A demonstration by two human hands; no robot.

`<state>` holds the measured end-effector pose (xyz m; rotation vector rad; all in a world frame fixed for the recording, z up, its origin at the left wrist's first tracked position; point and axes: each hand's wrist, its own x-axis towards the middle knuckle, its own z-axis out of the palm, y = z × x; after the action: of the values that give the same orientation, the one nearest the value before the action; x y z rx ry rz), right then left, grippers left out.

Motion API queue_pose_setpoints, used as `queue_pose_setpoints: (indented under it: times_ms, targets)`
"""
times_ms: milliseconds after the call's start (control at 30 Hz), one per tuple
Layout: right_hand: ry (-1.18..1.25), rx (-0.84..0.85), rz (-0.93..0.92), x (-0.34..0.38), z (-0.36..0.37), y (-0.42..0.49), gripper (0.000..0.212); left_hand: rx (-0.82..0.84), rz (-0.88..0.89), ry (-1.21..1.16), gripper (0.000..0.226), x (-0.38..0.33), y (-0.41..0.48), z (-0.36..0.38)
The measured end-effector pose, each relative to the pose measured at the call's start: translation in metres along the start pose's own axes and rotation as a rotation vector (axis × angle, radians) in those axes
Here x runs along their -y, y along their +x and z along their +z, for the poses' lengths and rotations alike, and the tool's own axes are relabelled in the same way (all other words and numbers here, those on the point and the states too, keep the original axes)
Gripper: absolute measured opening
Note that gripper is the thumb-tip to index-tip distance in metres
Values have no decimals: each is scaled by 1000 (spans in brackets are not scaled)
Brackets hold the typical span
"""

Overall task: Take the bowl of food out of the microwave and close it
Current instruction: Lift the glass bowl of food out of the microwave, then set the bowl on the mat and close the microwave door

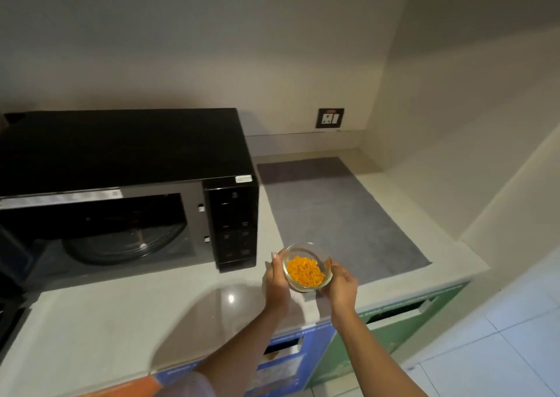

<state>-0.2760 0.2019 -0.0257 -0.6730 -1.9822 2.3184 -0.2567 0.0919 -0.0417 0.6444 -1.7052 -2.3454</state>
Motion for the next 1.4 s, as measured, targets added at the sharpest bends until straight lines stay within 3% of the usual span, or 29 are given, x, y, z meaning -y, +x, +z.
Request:
queue_pose_setpoints:
  times_ms: [233,433,600,667,800,1000,1133,1233,1400]
  targets:
    - [-30,22,-103,57,-21,72,24,60,-68,-37,50,-4,55,77]
    - [-97,97,-128,72,-22,133,25,113,-117,21,68,-8,108,117]
    - [-121,117,-154,80,-6,179,22,137,-258,-174,66,-21,148,140]
    - [-101,149,-134,81,4,194,23,147,-286,-197,74,-24,163,143]
    - [-16,139,-92,76,20,220,19,101,-263,-121,76,-27,184,152]
    - [-188,132,-95,59,18,243,25,113,-222,-25,78,-17,195,156]
    - [-223,140,-102,53,14,242,29,27,-110,53,62,-15,190,154]
    - [-260,140,-78,58,14,239,33,110,-74,113,57,-15,188,156]
    - [-382,62,-270,76,13,219,47,78,3,307,58,-22,179,147]
